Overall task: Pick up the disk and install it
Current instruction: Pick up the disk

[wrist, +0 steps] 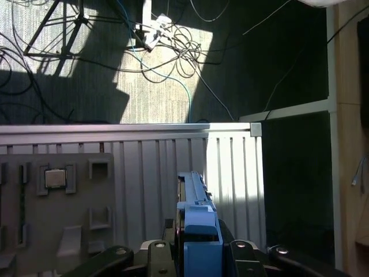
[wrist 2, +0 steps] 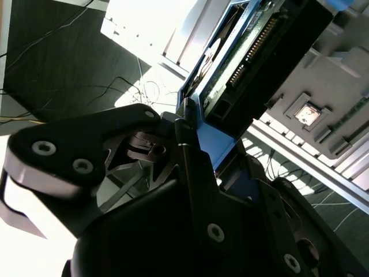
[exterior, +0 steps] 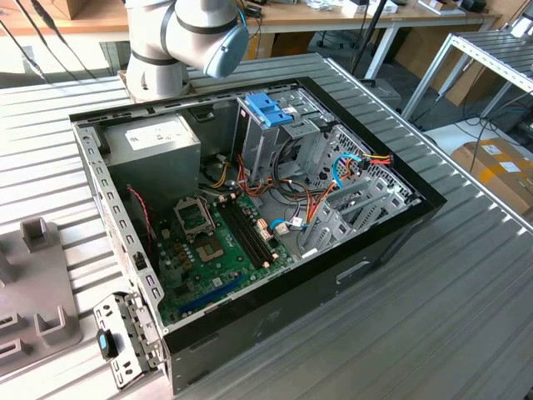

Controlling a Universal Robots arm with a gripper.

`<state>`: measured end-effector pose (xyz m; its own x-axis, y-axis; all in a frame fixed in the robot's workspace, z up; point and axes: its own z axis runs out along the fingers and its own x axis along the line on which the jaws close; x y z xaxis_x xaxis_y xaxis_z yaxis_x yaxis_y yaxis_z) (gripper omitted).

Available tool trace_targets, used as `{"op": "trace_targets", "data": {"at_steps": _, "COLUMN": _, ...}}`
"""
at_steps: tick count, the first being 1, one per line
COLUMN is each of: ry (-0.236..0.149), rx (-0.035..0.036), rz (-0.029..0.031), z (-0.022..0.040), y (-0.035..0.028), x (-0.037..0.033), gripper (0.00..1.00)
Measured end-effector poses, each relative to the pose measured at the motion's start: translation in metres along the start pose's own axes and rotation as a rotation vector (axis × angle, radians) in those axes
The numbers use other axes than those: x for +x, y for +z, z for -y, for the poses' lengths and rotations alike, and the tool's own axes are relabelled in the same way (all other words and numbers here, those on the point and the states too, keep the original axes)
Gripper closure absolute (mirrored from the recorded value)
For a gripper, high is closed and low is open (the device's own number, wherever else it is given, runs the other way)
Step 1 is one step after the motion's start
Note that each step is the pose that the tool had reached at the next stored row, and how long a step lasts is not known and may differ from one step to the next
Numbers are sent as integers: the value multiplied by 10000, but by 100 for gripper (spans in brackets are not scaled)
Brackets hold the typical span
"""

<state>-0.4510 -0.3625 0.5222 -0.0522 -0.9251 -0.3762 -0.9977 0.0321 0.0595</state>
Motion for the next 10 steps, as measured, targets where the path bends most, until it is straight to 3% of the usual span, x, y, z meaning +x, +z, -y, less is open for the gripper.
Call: {"op": "trace_targets", "data": {"at_steps": 10, "ry": -8, "rx": -13, "rz": 207, "z": -7, "y": -109, "x": -44, "gripper": 63}}
